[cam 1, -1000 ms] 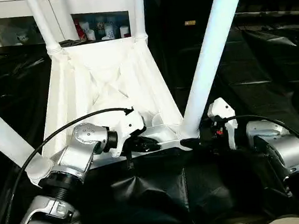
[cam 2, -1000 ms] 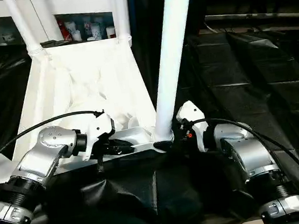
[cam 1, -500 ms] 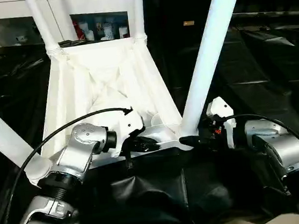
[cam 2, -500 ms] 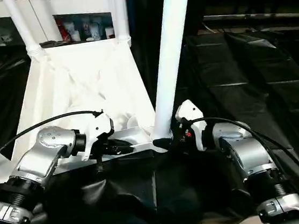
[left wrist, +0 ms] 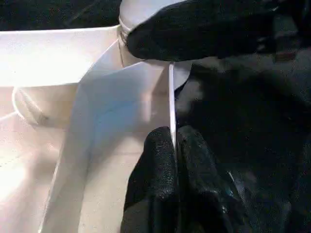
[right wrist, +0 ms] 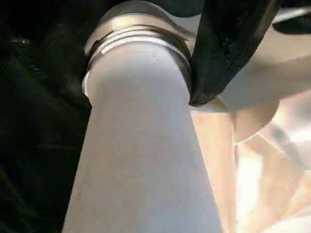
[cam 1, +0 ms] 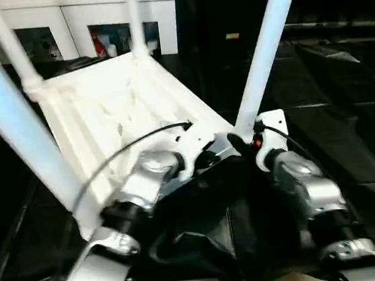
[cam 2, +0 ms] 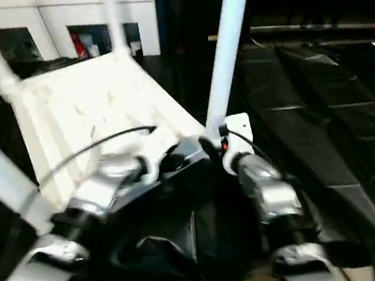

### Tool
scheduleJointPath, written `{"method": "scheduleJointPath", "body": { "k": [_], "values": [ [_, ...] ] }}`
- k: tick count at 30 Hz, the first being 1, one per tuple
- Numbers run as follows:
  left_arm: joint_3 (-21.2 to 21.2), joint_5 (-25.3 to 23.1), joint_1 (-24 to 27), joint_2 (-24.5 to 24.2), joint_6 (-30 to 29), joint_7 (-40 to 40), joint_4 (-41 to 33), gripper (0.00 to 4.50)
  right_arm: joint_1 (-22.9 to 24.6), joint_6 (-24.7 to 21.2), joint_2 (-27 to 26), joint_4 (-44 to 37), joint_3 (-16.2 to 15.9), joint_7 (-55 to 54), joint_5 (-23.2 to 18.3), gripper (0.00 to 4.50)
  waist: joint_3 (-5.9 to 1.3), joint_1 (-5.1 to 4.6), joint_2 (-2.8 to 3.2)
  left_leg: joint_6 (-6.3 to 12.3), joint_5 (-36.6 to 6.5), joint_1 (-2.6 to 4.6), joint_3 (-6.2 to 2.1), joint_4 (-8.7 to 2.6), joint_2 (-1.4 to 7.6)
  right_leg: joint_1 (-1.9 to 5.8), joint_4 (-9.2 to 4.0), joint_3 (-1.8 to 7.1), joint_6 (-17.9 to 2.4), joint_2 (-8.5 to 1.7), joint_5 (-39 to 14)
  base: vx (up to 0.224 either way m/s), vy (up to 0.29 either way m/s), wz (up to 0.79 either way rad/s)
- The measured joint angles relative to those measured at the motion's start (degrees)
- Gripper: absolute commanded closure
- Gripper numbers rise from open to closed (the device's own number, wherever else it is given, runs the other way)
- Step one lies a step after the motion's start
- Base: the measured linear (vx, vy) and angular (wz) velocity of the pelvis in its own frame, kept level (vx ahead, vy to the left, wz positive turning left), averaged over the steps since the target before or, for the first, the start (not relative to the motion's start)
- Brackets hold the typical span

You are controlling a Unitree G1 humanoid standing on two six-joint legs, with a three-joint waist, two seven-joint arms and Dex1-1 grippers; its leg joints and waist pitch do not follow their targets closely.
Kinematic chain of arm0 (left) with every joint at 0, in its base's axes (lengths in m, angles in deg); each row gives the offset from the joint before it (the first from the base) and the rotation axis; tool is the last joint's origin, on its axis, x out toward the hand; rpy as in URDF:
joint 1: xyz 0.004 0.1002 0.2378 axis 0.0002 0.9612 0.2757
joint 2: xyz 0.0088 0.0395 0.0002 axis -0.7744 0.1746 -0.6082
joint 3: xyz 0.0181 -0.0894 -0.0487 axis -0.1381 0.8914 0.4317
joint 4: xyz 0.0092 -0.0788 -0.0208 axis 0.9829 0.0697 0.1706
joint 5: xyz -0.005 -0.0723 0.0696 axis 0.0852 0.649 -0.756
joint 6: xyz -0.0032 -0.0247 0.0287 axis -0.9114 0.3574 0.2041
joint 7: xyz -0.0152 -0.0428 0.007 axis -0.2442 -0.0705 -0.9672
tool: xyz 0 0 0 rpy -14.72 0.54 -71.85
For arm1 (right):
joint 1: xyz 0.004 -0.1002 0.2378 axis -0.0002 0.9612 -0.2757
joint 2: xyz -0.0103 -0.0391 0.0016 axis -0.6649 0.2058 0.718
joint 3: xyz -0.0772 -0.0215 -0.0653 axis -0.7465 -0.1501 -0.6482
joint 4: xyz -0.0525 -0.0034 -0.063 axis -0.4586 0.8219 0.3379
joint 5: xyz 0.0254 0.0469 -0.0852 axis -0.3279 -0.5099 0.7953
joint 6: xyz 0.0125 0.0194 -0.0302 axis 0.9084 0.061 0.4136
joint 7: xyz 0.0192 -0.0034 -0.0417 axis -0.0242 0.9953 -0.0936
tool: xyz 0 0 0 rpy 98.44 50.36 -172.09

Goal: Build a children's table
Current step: Rotate leg to tighten

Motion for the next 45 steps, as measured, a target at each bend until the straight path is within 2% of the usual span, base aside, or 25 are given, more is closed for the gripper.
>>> {"method": "scheduleJointPath", "body": {
  "k": [4,5,6,8,11,14,18,22,27,36,37,40,42,43,45],
  "values": [
    [-0.1,-0.1,0.0,0.1,0.1,-0.1,0.1,4.5,-0.5,1.1,-0.4,0.9,0.0,-0.5,1.2,1.76,-0.03,0.04,0.04,0.0,0.0,0.02,0.0,-0.15,0.01,-0.02,0.0,-0.03,0.1,0.0,0.0,0.0,0.0,0.0],
    [-0.1,-0.1,0.0,0.1,0.1,-0.1,0.1,4.5,-0.5,1.2,-0.4,0.9,0.0,-0.7,1.3,1.2,-0.03,0.07,0.04,0.0,0.0,0.02,0.0,-0.17,0.01,-0.03,0.01,-0.04,0.1,0.0,0.0,0.0,0.0,0.0],
    [-0.1,-0.1,0.0,0.1,0.1,-0.2,0.1,4.5,-0.5,1.3,-0.5,0.9,0.0,-1.0,1.4,1.06,-0.03,0.08,0.04,-0.01,0.0,0.02,0.0,-0.18,0.01,-0.04,0.02,-0.05,0.1,0.0,0.0,0.0,0.0,0.0],
    [-0.1,-0.1,-0.1,0.0,0.2,-0.4,0.1,4.5,-0.5,1.3,-0.5,0.9,-0.2,-1.0,1.4,1.04,-0.02,0.07,0.04,-0.01,0.0,0.01,0.0,-0.18,0.01,-0.05,0.01,-0.04,0.1,0.0,0.0,0.0,0.0,0.0],
    [-0.1,0.0,-0.1,-0.6,0.6,0.4,-0.1,4.5,-0.6,1.2,1.6,0.9,-1.2,1.7,1.5,0.65,0.0,0.06,0.0,-0.01,0.0,-0.03,0.0,-0.18,0.01,-0.05,-0.03,-0.03,0.1,0.0,0.0,0.0,0.0,0.0],
    [-0.1,0.4,0.3,-2.2,1.3,2.5,-0.7,4.5,-0.6,1.0,4.1,0.6,-2.1,6.7,1.3,0.49,0.02,0.02,0.01,-0.01,0.0,-0.07,0.0,-0.21,0.01,-0.12,-0.03,-0.04,0.1,0.0,0.0,0.0,0.0,0.0],
    [-0.1,1.6,0.8,-5.5,3.2,7.5,-1.3,4.5,-0.5,0.5,8.6,-2.0,-4.3,16.7,0.6,0.49,0.06,0.21,0.02,-0.04,0.0,-0.13,0.0,-0.37,0.03,-0.26,0.02,-0.09,0.2,0.01,0.0,0.0,0.0,0.0],
    [-0.2,3.8,3.6,-10.6,5.9,16.2,-4.7,4.5,1.4,0.1,15.0,-7.2,-8.6,29.5,-0.8,0.49,0.07,0.26,-0.01,-0.03,0.0,-0.16,0.0,-0.4,0.03,-0.29,0.0,-0.09,0.3,0.01,-0.1,0.0,0.0,0.0],
    [-0.4,6.7,6.9,-16.5,7.2,26.1,-9.3,4.5,3.0,0.1,18.0,-9.0,-10.7,39.4,-2.6,0.49,0.09,0.66,-0.01,-0.01,0.1,-0.53,0.02,-0.41,0.03,-0.7,0.09,-0.09,0.3,0.01,-0.1,0.0,0.0,0.0],
    [-0.5,7.4,8.1,-17.3,6.8,29.0,-11.6,4.5,3.4,0.3,19.2,-10.0,-11.8,43.6,-3.3,0.49,0.14,0.84,-0.1,0.21,0.2,-0.74,0.08,-0.29,0.06,-0.9,0.1,-0.06,0.3,0.01,-0.1,0.0,0.0,0.0],
    [-0.5,7.5,8.2,-17.4,6.8,29.1,-11.8,4.5,3.4,0.2,19.2,-10.0,-12.0,43.9,-3.3,0.66,0.14,0.88,-0.1,0.22,0.2,-0.76,0.08,-0.29,0.06,-0.91,0.11,-0.07,0.3,0.01,-0.1,0.0,0.0,0.0],
    [-0.5,7.5,8.2,-17.3,6.7,29.4,-11.8,4.5,3.4,0.1,19.2,-10.0,-12.1,44.9,-3.3,0.66,0.14,0.93,-0.1,0.23,0.2,-0.77,0.08,-0.27,0.06,-0.91,0.11,-0.06,0.3,0.01,-0.1,0.0,0.0,0.0],
    [-0.5,7.5,8.2,-17.3,6.6,29.4,-11.8,4.5,3.4,0.1,19.2,-10.0,-12.1,45.1,-3.4,0.79,0.14,0.94,-0.1,0.23,0.2,-0.77,0.08,-0.25,0.06,-0.91,0.13,-0.06,0.3,0.01,-0.1,0.0,0.0,0.0],
    [-0.5,7.5,8.2,-17.3,6.6,29.4,-11.8,4.5,3.4,0.1,19.2,-10.0,-12.1,45.1,-3.4,1.02,0.14,0.95,-0.1,0.23,0.2,-0.77,0.08,-0.25,0.06,-0.91,0.14,-0.06,0.3,0.01,-0.1,0.0,0.0,0.0],
    [-0.5,7.5,8.2,-17.3,6.6,29.4,-11.8,4.5,3.4,0.1,19.2,-10.0,-12.1,45.4,-3.5,1.09,0.14,0.96,-0.1,0.24,0.2,-0.77,0.08,-0.24,0.06,-0.91,0.15,-0.06,0.3,0.01,-0.1,0.0,0.0,0.0]
  ]
}}
